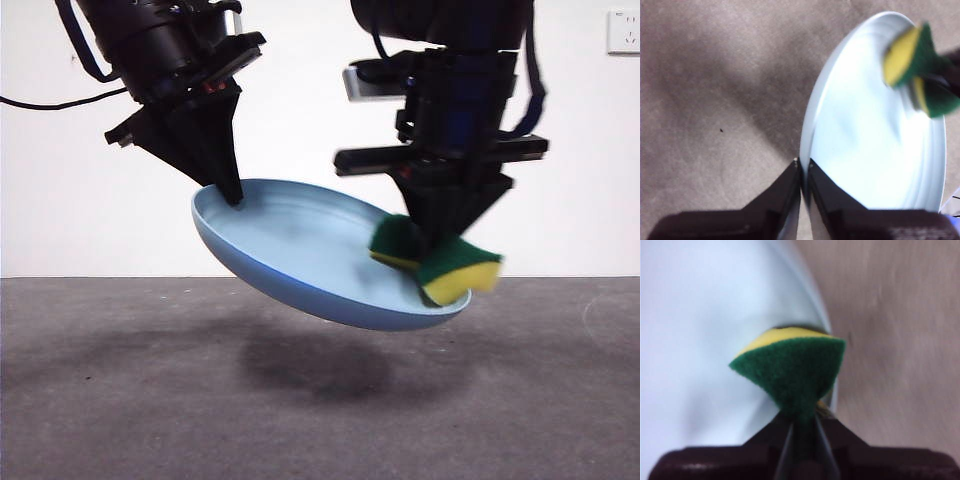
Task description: Pick up the plate,pick up the cloth,clean the plate with the cloth
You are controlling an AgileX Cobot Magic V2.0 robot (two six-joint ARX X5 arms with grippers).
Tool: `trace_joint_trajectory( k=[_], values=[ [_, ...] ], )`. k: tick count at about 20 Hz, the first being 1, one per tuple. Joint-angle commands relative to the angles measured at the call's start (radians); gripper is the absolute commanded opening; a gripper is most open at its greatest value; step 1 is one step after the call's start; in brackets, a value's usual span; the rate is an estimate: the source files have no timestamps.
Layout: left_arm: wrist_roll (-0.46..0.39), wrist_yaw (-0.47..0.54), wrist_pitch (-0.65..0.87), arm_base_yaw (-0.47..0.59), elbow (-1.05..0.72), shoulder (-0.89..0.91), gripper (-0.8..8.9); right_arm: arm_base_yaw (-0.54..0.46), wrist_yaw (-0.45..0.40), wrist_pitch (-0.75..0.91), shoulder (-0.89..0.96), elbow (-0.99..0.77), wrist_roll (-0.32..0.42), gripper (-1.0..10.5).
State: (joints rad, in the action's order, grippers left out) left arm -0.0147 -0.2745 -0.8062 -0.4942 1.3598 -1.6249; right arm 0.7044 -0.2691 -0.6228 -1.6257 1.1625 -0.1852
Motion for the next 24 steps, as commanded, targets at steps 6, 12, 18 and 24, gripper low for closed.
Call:
trace_joint_trajectory(
  k=[6, 12, 18, 24],
  values=[
    [-0.039, -0.072, -0.001, -0.010, 0.005, 0.009, -0.09, 0.005, 0.416, 0.311, -0.007, -0.009, -0.035, -0.1],
    [-0.030, -0.072, 0.058, 0.018, 0.005, 0.009, -0.09, 0.027, 0.560, 0.180, -0.007, -0.009, -0.032, -0.1],
    [-0.012, -0.101, 0.077, 0.073, 0.005, 0.009, -0.09, 0.042, 0.485, -0.022, -0.007, -0.009, 0.031, -0.1],
    [-0.058, -0.257, -0.005, 0.121, 0.005, 0.009, -0.09, 0.030, 0.039, -0.085, -0.007, -0.009, 0.041, -0.1]
  ],
)
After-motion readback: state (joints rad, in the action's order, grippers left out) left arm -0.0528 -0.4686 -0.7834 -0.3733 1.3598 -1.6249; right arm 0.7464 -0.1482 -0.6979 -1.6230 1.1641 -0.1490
